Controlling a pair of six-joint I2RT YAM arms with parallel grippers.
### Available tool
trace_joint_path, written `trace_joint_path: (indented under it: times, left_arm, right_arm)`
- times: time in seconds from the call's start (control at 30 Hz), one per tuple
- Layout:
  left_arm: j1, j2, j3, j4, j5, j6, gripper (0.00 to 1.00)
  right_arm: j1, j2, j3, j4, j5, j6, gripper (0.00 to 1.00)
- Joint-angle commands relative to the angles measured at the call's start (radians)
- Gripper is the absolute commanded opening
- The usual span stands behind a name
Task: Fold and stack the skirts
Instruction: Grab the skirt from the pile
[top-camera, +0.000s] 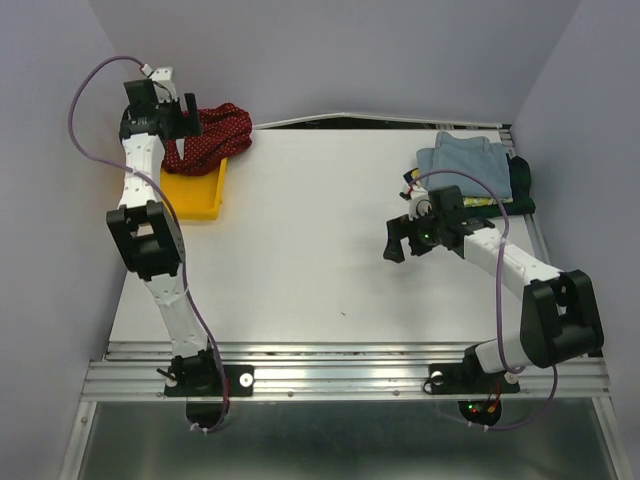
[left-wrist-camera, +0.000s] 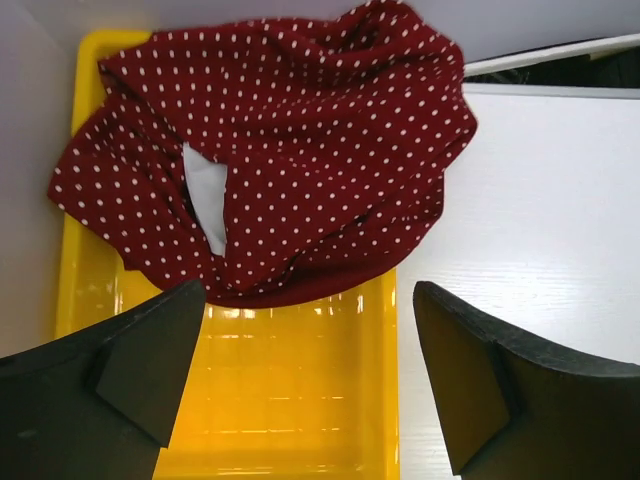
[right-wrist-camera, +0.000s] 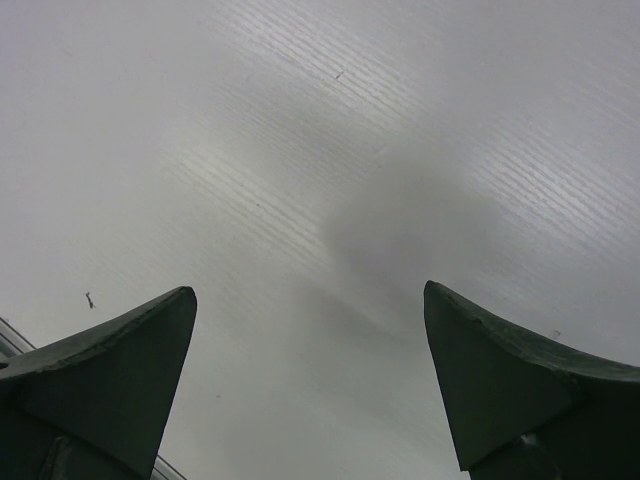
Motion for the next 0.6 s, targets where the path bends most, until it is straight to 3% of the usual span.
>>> trace_joint_path:
  times: [0.0,0.2,0.33,0.57]
  left_arm:
    - [0.028,0.014,0.002,0.068,0.035,-0.098,0.96]
    - [0.059,0.022,-0.147,0.18,-0.031,-0.152,0.94]
    - [0.069,0.059,-0.158,0.191,-0.1,-0.167,0.94]
    - [0.091,0.142,-0.121,0.198,-0.089,-0.19,0.94]
  right_arm:
    - [0.001,0.002,0.036,0.034,-0.004,0.008,1.0]
    - [0.001,0.017,0.031,0.038,-0.004,0.011,1.0]
    - [0.001,0.033,0.042,0.037,-0.003,0.019,1.0]
    - [0.001,0.06,0.063,0.031,0.005,0.023,1.0]
